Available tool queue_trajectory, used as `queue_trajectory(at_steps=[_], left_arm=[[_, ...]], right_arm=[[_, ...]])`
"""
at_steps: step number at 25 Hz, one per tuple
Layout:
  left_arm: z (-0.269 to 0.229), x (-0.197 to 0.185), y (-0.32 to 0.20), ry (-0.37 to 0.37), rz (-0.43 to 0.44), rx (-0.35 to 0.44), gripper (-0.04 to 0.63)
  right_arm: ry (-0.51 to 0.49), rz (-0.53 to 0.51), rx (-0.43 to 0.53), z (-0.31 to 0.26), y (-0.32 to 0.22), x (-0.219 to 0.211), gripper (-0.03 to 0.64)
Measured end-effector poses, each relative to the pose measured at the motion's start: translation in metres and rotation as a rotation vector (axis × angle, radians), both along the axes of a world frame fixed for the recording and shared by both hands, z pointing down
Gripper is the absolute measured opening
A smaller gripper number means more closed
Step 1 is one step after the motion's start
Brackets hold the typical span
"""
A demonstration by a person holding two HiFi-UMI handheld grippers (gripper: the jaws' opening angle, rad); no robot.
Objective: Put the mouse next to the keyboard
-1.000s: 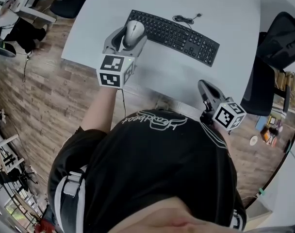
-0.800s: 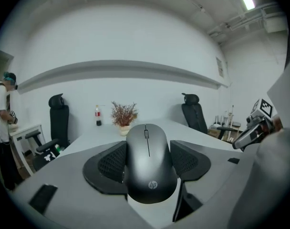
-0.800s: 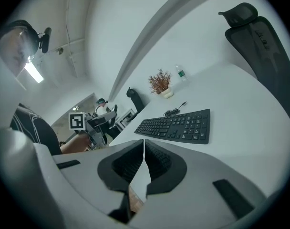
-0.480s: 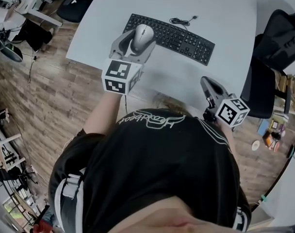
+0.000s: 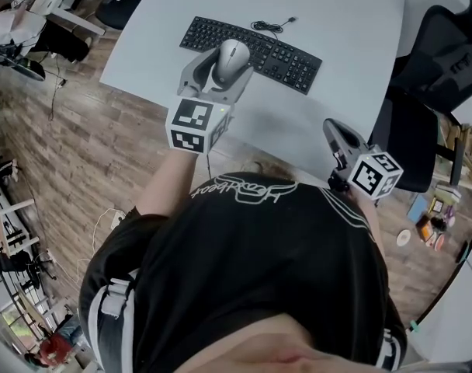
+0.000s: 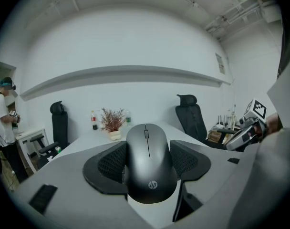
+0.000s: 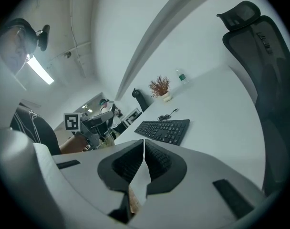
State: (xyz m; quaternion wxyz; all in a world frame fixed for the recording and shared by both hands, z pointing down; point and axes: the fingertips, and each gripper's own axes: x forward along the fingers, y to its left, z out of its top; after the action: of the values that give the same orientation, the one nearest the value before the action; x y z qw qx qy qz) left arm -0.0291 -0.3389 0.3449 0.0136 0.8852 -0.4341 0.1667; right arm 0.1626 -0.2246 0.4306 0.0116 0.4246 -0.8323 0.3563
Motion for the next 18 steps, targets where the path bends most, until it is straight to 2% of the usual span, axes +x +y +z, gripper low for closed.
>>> queue_trajectory(at_steps=[11,18], left_arm=[[0.003,0.115,0.036,0.012,-0.007,0.002,0.296],[0.013,0.173,0.060,0.024,0.006,-0.003,0.296]], right_arm=[[0.001,-0.015,-0.013,0.011,0.033,0.110,0.014],[0.015,-0.007,-0.012,0.016,0.059,0.168,0.014]])
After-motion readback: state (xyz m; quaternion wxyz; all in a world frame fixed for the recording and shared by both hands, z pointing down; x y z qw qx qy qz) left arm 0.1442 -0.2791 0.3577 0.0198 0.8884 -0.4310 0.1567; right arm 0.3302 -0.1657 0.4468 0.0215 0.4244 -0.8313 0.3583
